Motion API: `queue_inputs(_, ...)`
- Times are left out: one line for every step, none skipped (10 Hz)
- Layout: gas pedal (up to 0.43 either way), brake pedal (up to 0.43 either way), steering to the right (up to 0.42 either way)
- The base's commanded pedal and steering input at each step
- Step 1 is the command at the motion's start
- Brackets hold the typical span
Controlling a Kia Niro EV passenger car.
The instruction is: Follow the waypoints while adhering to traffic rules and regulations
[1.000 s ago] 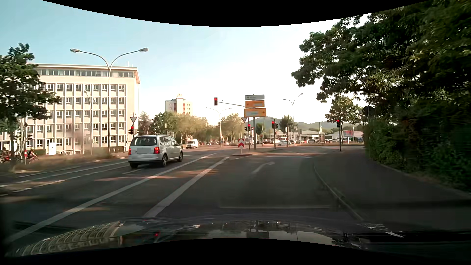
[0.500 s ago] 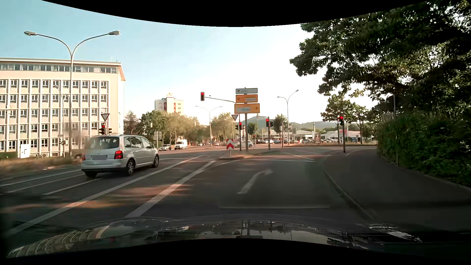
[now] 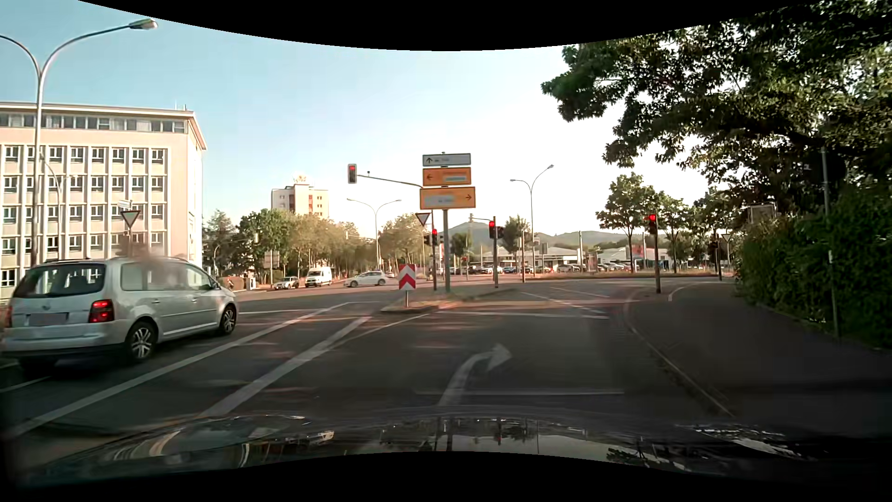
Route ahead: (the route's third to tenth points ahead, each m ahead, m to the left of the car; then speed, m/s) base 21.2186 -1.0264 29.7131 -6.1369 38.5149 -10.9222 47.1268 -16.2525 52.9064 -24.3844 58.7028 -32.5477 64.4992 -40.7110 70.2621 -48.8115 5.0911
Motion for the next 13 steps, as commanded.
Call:
queue_inputs(0.0,0.22,0.067)
queue_inputs(0.0,0.226,0.076)
queue_inputs(0.0,0.226,0.081)
queue_inputs(0.0,0.226,0.086)
queue_inputs(0.0,0.226,0.088)
queue_inputs(0.0,0.226,0.09)
queue_inputs(0.0,0.232,0.091)
queue_inputs(0.0,0.232,0.093)
queue_inputs(0.0,0.232,0.091)
queue_inputs(0.0,0.232,0.09)
queue_inputs(0.0,0.232,0.09)
queue_inputs(0.0,0.232,0.09)
queue_inputs(0.0,0.232,0.09)
